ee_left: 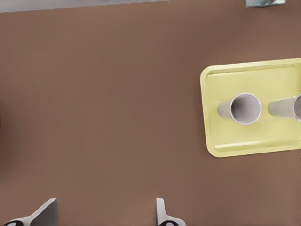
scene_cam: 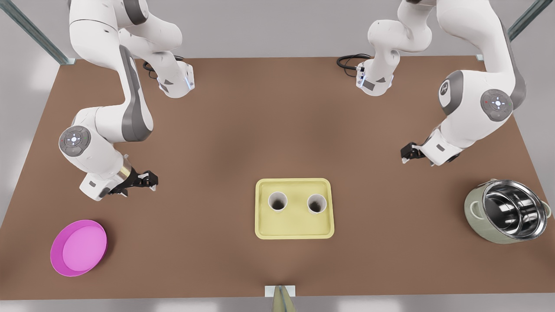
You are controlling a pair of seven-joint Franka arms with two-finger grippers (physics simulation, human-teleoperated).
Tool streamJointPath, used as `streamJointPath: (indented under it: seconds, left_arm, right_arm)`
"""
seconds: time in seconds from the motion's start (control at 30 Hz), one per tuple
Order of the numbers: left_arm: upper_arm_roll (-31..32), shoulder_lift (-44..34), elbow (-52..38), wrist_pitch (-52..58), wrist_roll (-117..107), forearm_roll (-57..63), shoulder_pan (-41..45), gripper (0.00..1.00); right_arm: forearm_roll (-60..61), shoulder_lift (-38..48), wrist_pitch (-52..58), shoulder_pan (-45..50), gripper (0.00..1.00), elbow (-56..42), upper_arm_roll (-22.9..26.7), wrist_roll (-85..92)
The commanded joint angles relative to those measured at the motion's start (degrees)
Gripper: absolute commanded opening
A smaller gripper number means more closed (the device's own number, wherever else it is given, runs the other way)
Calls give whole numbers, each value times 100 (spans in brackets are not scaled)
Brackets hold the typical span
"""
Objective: Use the left arm to pick up the white IKEA cup from the tray and place it on the middle-left position; use the right arm to pick up the white IKEA cup from the tray and place it on the middle-right position
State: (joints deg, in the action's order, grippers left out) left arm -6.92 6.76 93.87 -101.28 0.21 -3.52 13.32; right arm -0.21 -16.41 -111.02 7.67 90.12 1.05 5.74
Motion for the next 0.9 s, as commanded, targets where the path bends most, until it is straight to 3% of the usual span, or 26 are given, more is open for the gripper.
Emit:
streamJointPath:
  seconds: [0.0,0.1,0.2,0.3,0.4,0.5,0.67,0.87]
  left_arm:
    - [-3,53,-97,-67,-144,-148,39,100]
    - [6,167,-80,-94,-127,-96,57,100]
    - [94,799,-361,-269,-241,-61,549,100]
    - [94,1424,-379,-796,-206,256,602,100]
    - [120,1398,307,-1377,-513,1,786,100]
    - [120,1696,289,-1728,-1472,1,1349,100]
    - [120,2030,263,-2124,-1630,-26,1454,100]
    - [120,2268,280,-2423,-1604,-105,1454,100]
  right_arm:
    - [3,6,1,-2,100,-3,0,102]
    - [30,-3,-7,103,100,-3,-175,32]
    - [47,-319,-16,736,100,-433,-246,-425]
    - [56,-1250,-7,973,100,-1689,-246,-688]
    - [56,-2226,-271,1184,100,-2815,-281,-1180]
    - [47,-2885,-1070,1202,100,-3140,-378,-1541]
    - [47,-3712,-2556,1764,100,-3545,-387,-2121]
    - [47,-3676,-2372,2169,100,-3237,-536,-2561]
